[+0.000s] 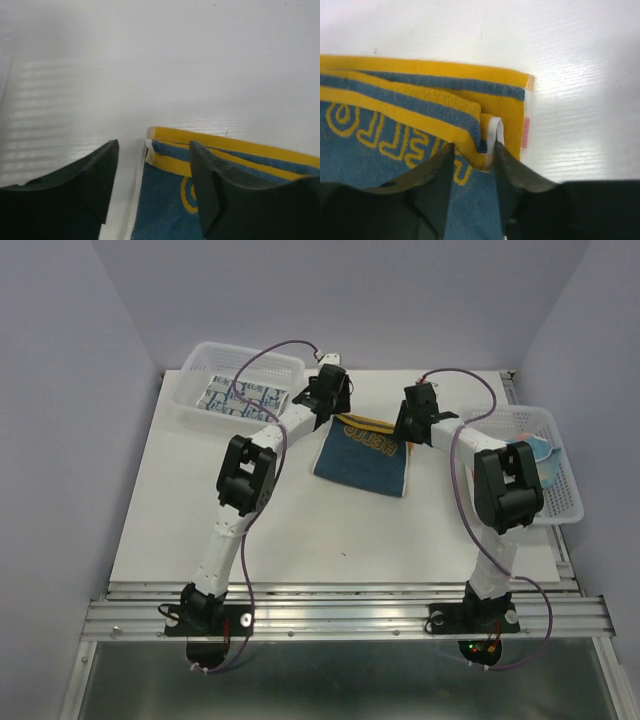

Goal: Fold and stack the towels
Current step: Fold the towel

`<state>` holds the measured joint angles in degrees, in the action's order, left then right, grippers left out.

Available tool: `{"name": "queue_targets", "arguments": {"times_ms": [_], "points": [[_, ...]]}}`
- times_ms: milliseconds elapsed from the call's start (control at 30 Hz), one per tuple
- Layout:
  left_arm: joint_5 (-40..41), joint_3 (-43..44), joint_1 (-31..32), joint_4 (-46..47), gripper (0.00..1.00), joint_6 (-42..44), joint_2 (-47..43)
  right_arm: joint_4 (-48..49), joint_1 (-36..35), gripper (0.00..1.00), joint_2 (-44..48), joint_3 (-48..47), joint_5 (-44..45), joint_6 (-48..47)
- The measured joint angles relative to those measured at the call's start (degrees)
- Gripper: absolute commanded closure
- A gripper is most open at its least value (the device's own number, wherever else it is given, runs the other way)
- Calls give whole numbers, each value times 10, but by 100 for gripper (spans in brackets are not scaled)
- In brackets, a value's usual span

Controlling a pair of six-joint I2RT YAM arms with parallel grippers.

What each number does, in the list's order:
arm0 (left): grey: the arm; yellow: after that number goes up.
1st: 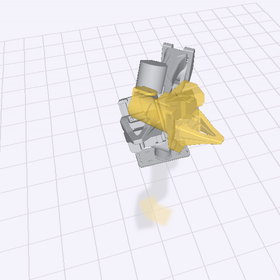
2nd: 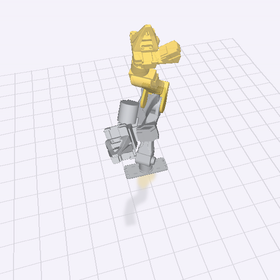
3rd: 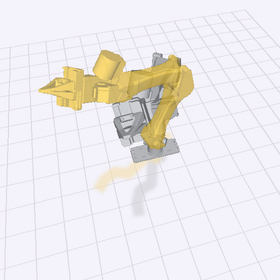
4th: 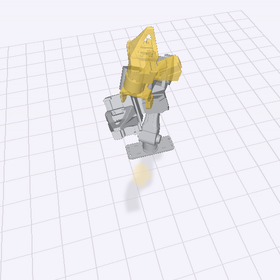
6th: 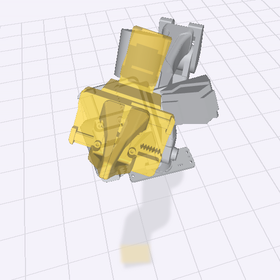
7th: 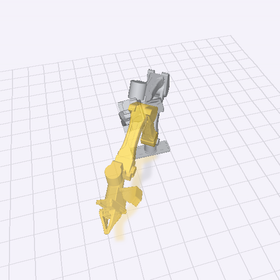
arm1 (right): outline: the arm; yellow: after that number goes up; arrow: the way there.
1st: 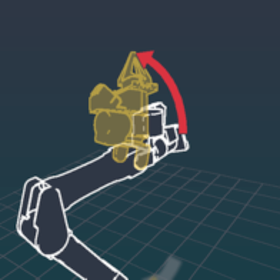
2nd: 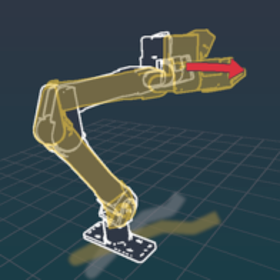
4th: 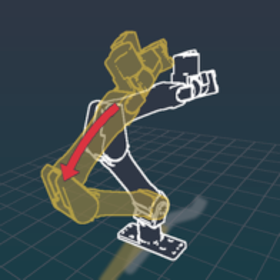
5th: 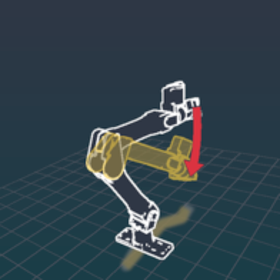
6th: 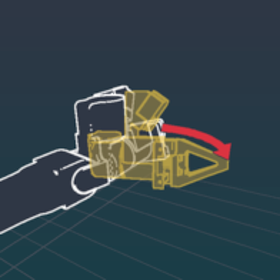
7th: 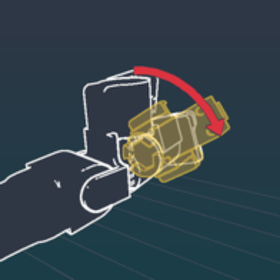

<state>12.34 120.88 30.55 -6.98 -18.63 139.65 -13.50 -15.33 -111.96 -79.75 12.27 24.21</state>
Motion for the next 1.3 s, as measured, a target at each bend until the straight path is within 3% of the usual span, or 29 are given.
{"name": "queue_targets", "arguments": {"times_ms": [200,300,367,433,533,667,800,1100,1300], "points": [[-15,2,-6,1,6,8,-9,-36,15,34,-16,-54,14,11],[-22,-47,-7,-3,6,7,-52,-40,17,17,-8,-56,12,12],[-27,-120,-7,-2,6,2,-115,-33,17,11,14,-31,-5,10],[-31,-173,-7,2,6,-6,-169,-24,17,10,61,30,-26,11],[-40,-306,-5,32,7,-35,-283,-11,12,11,138,122,-55,19],[-48,-440,0,57,9,-70,-368,12,-5,12,231,228,-80,39],[-53,-519,3,73,11,-97,-373,34,-33,17,284,307,-96,62],[-70,-549,6,82,21,-122,-330,78,-43,31,271,371,-103,105],[-79,-542,6,99,52,-127,-303,112,-43,44,238,379,-111,124]]}}
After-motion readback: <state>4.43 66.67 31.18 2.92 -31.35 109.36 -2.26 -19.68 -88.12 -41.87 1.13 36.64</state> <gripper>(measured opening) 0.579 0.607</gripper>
